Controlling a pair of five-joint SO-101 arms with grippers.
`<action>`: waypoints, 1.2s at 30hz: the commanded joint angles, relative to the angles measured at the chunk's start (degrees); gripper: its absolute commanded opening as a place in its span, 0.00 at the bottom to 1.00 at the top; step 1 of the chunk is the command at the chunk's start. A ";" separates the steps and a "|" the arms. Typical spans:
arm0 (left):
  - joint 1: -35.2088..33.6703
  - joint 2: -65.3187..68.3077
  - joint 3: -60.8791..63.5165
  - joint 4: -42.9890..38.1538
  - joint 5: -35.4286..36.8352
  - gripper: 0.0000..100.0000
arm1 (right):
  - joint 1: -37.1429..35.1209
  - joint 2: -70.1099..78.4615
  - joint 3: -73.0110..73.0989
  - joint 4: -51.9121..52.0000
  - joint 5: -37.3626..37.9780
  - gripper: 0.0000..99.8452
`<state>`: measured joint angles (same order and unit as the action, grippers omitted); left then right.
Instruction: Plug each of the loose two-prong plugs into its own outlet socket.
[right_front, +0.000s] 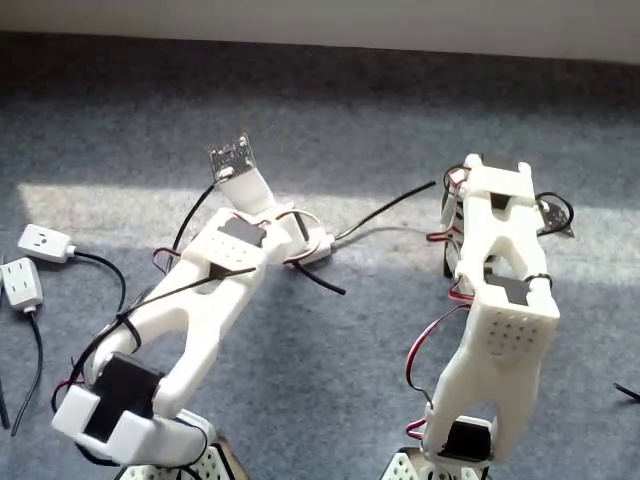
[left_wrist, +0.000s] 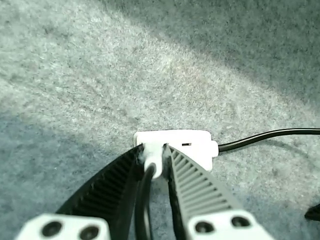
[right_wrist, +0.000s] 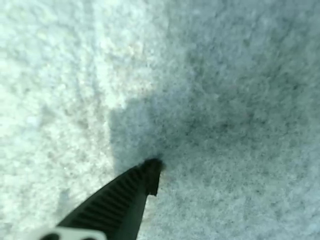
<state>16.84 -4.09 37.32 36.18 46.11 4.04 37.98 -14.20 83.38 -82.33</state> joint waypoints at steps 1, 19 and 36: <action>1.54 7.78 -5.14 0.18 -3.25 0.01 | -0.22 0.13 -0.92 -3.38 -6.33 0.62; 2.07 20.53 -21.14 17.23 -3.96 0.01 | -0.13 0.13 -0.92 -3.38 -6.33 0.62; 3.82 14.81 -24.75 24.97 -6.42 0.26 | -0.22 1.98 -1.10 -3.30 -6.33 0.62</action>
<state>19.47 13.41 13.67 60.62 40.48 4.04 38.51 -14.20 83.03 -82.33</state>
